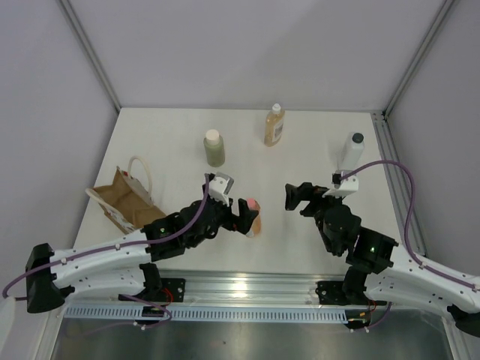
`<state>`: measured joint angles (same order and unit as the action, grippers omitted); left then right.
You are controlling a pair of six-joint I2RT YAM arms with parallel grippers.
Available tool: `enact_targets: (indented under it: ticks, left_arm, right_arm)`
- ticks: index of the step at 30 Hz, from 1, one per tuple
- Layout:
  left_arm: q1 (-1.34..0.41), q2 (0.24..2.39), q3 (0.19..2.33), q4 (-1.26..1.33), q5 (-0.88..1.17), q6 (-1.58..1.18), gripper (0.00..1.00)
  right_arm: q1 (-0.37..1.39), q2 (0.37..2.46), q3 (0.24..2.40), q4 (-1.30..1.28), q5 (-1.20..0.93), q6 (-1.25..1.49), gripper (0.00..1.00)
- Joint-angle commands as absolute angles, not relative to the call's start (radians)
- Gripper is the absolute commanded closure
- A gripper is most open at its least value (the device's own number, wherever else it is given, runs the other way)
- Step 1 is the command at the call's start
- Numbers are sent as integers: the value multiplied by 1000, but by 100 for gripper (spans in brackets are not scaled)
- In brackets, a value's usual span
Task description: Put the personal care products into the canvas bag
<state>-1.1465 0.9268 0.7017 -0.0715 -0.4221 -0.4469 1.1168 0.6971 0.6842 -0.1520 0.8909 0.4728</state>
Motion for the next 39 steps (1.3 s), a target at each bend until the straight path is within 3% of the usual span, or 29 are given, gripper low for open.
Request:
enact_targets:
  ticks: [1,19,27,39]
  left_arm:
    - [-1164,975,735,-55,-482,-514,4]
    - [-1200,1276,724,49,-636,-620,12]
    - [-1160,1266,701,35,-719,-604,12]
    - [-1150,1074,565,-47,-764,-673,10]
  right_arm:
    - [1114,666,673,-101,881,456,1]
    - [1109,657,678,-106,853,457,1]
    - [1108,657,676,-106,850,460,1]
    - [1106,660,675,-103,839,463,1]
